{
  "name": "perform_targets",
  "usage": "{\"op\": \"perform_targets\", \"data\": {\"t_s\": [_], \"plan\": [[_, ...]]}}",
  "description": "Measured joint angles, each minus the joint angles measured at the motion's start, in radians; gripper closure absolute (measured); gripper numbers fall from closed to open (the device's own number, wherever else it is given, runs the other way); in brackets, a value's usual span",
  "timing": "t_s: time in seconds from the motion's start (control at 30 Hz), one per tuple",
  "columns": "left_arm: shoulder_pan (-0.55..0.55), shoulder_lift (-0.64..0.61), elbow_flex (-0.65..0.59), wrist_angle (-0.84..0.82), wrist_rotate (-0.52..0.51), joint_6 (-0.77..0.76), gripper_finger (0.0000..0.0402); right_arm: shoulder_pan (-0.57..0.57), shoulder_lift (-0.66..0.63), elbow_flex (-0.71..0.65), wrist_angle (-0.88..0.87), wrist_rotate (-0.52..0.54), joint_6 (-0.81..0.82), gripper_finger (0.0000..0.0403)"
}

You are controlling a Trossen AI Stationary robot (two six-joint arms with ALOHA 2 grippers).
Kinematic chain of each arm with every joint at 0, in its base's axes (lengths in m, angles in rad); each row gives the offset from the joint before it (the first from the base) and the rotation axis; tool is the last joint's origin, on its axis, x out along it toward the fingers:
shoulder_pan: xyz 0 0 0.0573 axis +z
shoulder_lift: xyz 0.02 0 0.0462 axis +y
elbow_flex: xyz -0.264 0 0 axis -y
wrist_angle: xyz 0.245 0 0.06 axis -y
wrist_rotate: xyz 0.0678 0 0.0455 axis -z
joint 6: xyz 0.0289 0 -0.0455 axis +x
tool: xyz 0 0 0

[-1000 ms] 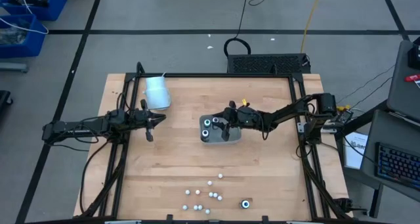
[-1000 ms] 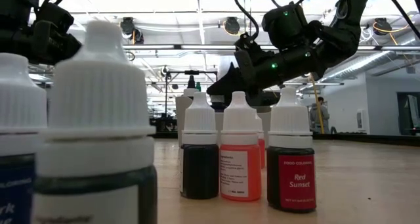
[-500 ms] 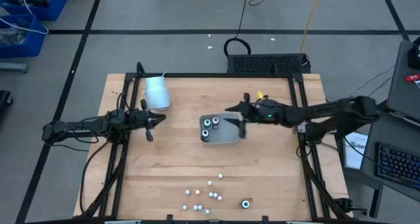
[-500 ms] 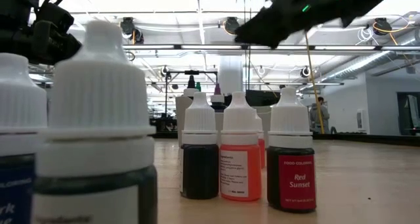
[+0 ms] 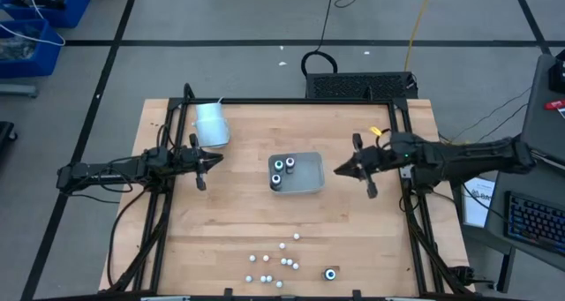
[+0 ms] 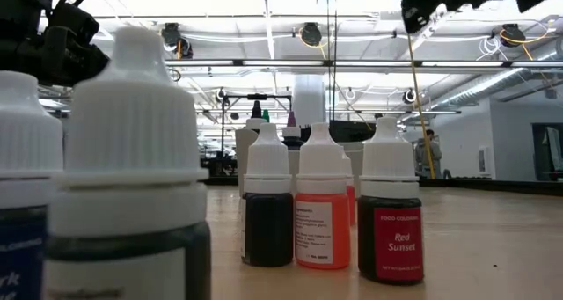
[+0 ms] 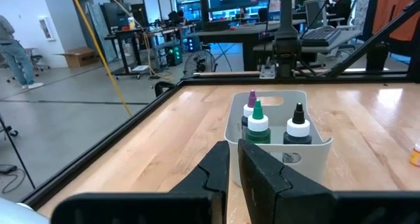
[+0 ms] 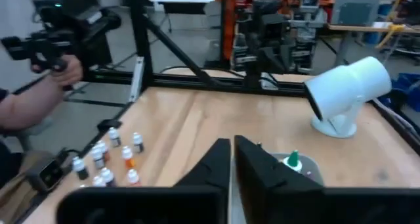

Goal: Pick & Place food coloring
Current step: Put the large blue food coloring bottle into the bin

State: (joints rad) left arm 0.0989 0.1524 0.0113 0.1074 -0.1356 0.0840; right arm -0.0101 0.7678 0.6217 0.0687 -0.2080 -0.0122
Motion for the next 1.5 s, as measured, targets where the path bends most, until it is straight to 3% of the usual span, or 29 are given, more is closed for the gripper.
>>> {"op": "perform_targets", "data": {"t_s": [0.37,0.77,0.93,1.3,1.5], "plan": [[0.0,0.0,0.0,0.0,0.0,0.033,0.036,0.034,-0.184,-0.273,0.202,-0.058,0.089,0.0401],[0.0,0.0,0.0,0.0,0.004,0.034,0.036,0.154,-0.202,-0.513,0.453,-0.053,0.143,0.0402],[0.0,0.0,0.0,0.0,0.004,0.032,0.036,0.196,-0.202,-0.558,0.548,0.003,0.127,0.0403],[0.0,0.0,0.0,-0.002,0.006,-0.009,0.036,0.268,-0.177,-0.567,0.511,0.059,0.105,0.0403],[0.0,0.0,0.0,-0.008,0.006,-0.011,0.036,0.353,-0.128,-0.569,0.51,0.159,0.105,0.0403]]}}
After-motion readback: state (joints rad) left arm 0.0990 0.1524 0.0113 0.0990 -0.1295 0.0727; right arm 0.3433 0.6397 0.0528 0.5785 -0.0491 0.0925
